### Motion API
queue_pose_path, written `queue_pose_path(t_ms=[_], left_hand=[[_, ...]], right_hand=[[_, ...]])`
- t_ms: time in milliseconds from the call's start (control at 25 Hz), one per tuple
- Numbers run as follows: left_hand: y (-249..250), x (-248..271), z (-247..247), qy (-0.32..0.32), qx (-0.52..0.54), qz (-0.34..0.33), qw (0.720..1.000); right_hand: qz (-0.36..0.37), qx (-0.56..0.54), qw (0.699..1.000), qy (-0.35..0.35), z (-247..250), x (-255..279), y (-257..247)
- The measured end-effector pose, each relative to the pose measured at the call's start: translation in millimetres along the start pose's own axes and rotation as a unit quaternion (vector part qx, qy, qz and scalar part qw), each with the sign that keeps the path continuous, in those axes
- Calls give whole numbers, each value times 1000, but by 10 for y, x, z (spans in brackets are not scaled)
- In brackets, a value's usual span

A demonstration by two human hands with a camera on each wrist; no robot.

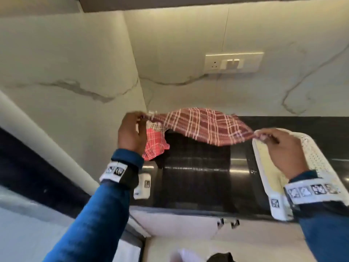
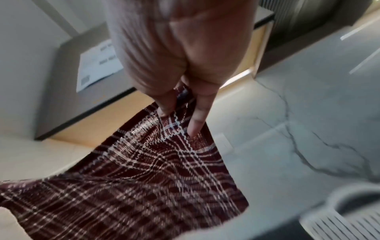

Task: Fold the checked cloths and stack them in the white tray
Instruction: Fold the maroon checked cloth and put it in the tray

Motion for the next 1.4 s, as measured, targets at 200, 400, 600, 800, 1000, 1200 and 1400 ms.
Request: queue_pose_path(t_ms=[200,400,600,800,1000,1200,1400], left_hand=[[-423,1616,-687,-334,-85,13,939],[-771,2444,-906,-566,-231,60,789],[-735,2408,-563,-641,-168,82,744],[-474,1596,-508,-548,-95,47,830],[-699,829,-1486,-398,-107,115,904],[-940,789,-2539,-456,-151,95,872],[-1231,832,-2961,-500,-275,47,820]], right_hand=[[-111,75,978,-159,-503,1017,1066],[-198,129,936,-260,-535,1538,1562],[-261,99,886,-370,-190,1598,1454],[-269,54,913,-302,92,924,1029],[-226,124,957,-136,-294,35,1274],[-241,247,933,-101,-866,-433,1797],[-283,320,894,-134,-1210,-511,2170]])
Point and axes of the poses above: each hand's wrist, its own x-axis away from the middle knuckle, its own z-axis out of the back of the hand, y = z × x, the point moved 8 cm from there along -x, towards the middle knuckle, and after that the axes turned 14 degrees about -x, right-handed, at the moved point
